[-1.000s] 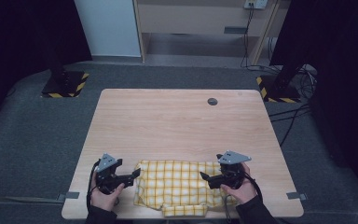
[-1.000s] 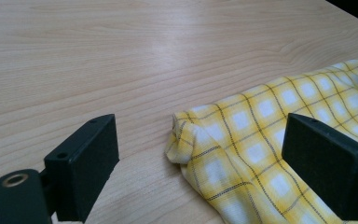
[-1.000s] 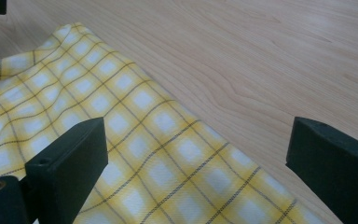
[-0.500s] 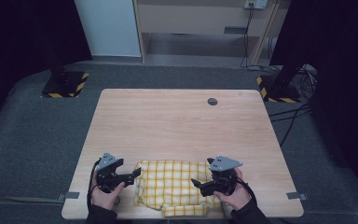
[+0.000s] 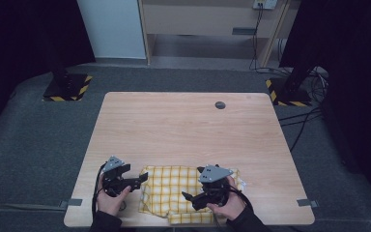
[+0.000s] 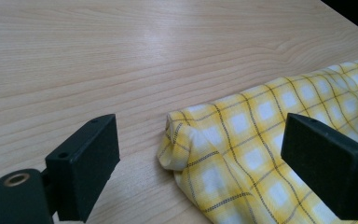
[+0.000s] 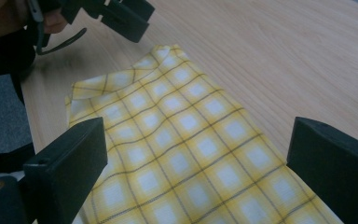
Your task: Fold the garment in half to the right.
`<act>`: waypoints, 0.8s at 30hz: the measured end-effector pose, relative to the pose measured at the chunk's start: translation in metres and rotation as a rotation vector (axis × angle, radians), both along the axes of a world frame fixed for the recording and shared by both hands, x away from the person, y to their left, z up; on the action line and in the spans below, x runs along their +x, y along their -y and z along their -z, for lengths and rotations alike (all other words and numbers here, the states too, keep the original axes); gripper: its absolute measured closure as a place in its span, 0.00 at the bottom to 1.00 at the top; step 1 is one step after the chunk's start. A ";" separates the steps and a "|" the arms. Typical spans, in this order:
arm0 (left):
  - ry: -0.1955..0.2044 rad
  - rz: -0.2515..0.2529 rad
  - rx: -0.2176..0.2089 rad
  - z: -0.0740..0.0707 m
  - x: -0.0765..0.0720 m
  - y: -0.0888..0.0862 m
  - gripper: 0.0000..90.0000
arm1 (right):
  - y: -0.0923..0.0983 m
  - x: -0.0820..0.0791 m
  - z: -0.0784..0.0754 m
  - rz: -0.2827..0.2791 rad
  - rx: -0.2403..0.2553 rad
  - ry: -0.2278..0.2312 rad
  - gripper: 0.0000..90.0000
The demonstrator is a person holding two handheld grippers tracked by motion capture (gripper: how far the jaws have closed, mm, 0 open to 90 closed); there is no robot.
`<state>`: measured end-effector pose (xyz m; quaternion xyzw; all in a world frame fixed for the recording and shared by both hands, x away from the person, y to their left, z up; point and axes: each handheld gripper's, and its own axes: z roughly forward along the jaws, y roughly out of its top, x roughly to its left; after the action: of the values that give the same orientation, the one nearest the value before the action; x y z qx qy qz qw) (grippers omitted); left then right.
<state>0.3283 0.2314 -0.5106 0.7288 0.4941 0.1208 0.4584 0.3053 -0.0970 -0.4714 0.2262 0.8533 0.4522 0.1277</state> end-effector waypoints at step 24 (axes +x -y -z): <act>0.008 0.004 -0.027 0.014 0.015 0.011 0.14 | -0.060 -0.021 0.019 -0.144 -0.037 -0.017 0.06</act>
<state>0.3431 0.2205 -0.5242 0.7230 0.4925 0.1163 0.4703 0.2842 -0.0369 -0.4906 0.1655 0.8767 0.4423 0.0915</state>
